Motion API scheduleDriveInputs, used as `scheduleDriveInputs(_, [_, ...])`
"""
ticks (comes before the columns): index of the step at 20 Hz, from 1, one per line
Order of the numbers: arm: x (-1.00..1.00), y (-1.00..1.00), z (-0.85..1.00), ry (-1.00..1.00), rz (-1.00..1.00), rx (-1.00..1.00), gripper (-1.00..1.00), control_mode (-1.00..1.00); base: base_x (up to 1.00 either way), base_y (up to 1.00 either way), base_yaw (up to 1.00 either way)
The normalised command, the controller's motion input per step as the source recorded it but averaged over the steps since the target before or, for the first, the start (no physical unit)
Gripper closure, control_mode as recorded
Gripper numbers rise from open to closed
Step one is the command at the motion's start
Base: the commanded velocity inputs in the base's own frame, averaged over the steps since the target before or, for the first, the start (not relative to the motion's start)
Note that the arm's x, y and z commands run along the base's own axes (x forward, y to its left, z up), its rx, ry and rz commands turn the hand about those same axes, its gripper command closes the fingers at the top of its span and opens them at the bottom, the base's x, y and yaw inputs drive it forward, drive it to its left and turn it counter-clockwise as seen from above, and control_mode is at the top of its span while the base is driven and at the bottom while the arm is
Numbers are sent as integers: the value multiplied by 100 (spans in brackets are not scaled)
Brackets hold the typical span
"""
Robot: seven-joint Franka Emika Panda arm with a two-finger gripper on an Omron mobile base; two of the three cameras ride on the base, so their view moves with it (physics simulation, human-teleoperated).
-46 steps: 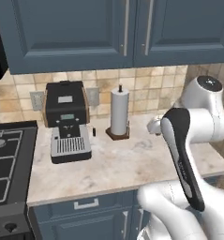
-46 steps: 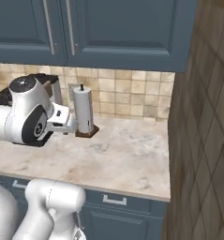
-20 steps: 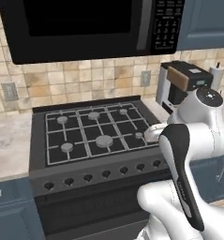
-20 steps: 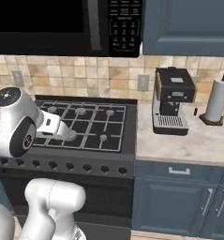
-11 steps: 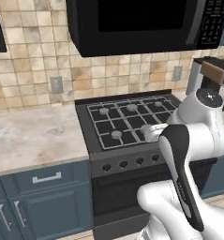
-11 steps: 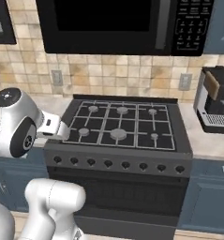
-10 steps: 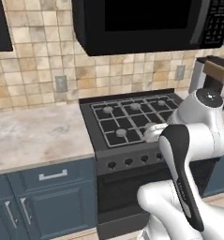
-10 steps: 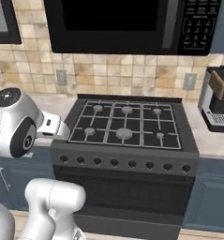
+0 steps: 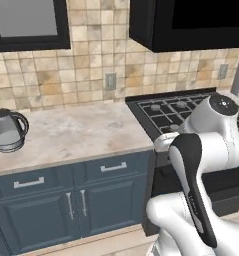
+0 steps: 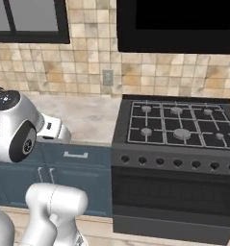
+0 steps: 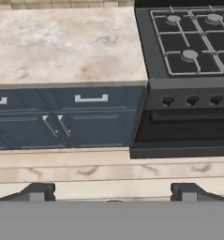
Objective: Navigate to the toaster oven.
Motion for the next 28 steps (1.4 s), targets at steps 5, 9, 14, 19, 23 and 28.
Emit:
scheduleDriveInputs(5, [0, 0, 0, 0, 0, 0, -100, 100, -21, 100, -1])
scheduleDriveInputs(9, [0, 0, 0, 0, 0, 0, -100, 100, -15, 100, -1])
scheduleDriveInputs(14, [0, 0, 0, 0, 0, 0, -100, 100, -14, 100, 0])
scheduleDriveInputs(19, [0, 0, 0, 0, 0, 0, -100, 100, -12, 100, -1])
scheduleDriveInputs(23, [0, 0, 0, 0, 0, 0, -100, 100, -18, 100, 0])
scheduleDriveInputs(28, [0, 0, 0, 0, 0, 0, -100, 100, -25, 100, 0])
